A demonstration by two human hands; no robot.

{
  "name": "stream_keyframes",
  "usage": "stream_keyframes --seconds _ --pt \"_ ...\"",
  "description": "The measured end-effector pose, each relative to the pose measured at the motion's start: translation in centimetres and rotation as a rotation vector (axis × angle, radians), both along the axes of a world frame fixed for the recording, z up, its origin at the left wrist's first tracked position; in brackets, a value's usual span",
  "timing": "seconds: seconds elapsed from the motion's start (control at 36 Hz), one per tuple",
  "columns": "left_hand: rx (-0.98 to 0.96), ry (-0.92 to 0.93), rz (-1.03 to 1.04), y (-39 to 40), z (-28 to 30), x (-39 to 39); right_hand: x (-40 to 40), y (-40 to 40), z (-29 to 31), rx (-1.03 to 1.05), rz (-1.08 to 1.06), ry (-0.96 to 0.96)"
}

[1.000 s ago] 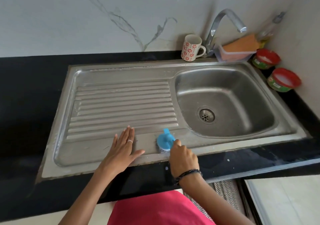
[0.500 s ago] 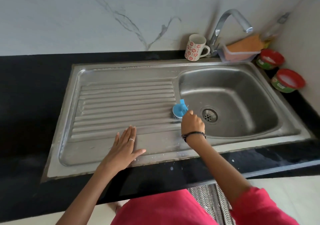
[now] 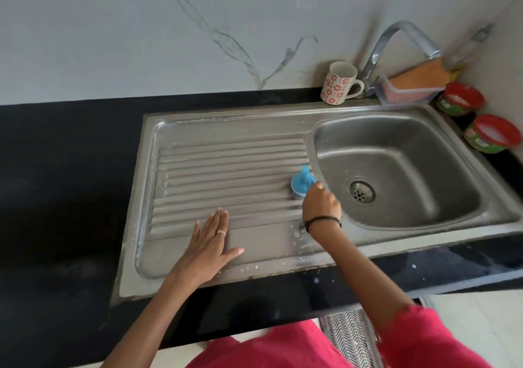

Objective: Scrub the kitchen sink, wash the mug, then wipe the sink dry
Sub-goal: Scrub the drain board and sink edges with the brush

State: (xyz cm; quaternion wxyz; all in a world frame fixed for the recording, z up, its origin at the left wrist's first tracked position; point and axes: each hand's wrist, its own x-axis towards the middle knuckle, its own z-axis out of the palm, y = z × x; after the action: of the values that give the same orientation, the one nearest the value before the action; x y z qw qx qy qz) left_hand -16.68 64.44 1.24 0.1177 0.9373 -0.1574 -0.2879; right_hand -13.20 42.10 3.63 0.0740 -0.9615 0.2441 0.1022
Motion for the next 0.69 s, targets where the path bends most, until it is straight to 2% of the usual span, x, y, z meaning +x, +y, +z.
stream_keyframes --seconds 0.11,0.36,0.56,0.69 --pt "0.006 -0.01 -0.047 1.0 0.2 0.6 0.2 0.6 0.1 -0.006 -0.041 -0.012" --pt "-0.006 0.003 -0.071 4.0 -0.5 0.8 -9.3 4.5 -0.2 -0.049 -0.023 0.109" --pt "0.007 0.011 -0.102 6.2 -0.1 1.2 -2.6 4.7 -0.1 -0.075 -0.072 0.005" --pt "0.005 0.007 -0.114 8.4 -0.1 1.4 0.7 5.1 0.5 0.033 -0.246 -0.031"
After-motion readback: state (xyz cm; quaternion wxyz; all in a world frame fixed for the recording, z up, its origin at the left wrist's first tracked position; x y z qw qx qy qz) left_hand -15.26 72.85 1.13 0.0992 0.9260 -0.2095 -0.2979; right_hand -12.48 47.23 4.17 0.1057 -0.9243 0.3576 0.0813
